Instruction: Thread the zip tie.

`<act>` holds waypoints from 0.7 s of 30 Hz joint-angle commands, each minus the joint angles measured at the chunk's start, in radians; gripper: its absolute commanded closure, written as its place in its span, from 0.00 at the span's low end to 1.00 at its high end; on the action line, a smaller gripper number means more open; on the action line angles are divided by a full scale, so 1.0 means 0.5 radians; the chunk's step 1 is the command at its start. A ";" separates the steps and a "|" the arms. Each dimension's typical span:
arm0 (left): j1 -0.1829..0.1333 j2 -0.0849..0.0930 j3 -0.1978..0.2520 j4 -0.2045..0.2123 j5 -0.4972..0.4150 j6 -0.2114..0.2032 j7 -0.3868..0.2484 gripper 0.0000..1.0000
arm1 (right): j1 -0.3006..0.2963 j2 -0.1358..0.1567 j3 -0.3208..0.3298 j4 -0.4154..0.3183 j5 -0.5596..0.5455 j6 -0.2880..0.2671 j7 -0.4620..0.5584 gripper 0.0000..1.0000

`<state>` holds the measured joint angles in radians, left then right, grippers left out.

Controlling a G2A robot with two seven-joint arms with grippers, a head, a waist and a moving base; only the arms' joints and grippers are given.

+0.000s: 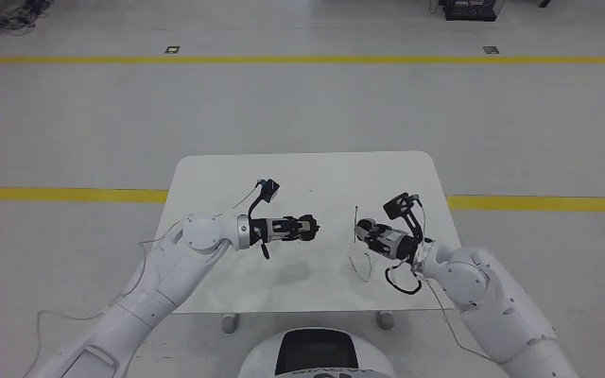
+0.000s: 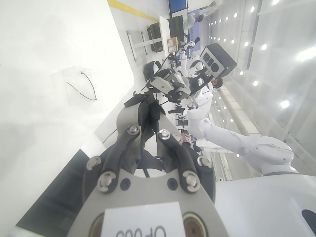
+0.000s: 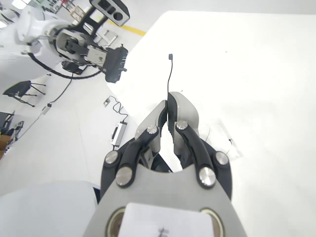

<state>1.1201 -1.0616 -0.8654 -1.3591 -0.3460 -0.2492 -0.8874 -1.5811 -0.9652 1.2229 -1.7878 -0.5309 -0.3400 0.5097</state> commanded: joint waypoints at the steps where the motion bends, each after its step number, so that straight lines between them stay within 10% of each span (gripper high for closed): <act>1: 0.000 0.000 0.000 0.000 0.000 0.000 0.000 1.00 | 0.002 0.007 -0.008 0.000 0.004 0.000 -0.010 1.00; 9: 0.000 0.000 0.000 0.000 0.000 0.000 0.000 1.00 | -0.006 0.001 -0.014 -0.012 0.054 0.000 -0.071 1.00; 21: 0.123 -0.067 0.141 -0.087 -0.048 0.040 0.532 1.00 | -0.115 0.002 -0.183 -0.062 -0.020 0.000 -0.976 1.00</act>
<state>1.1797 -1.0924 -0.8007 -1.4038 -0.3736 -0.2305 -0.6440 -1.6397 -0.9652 1.1400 -1.8259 -0.5328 -0.3400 0.0479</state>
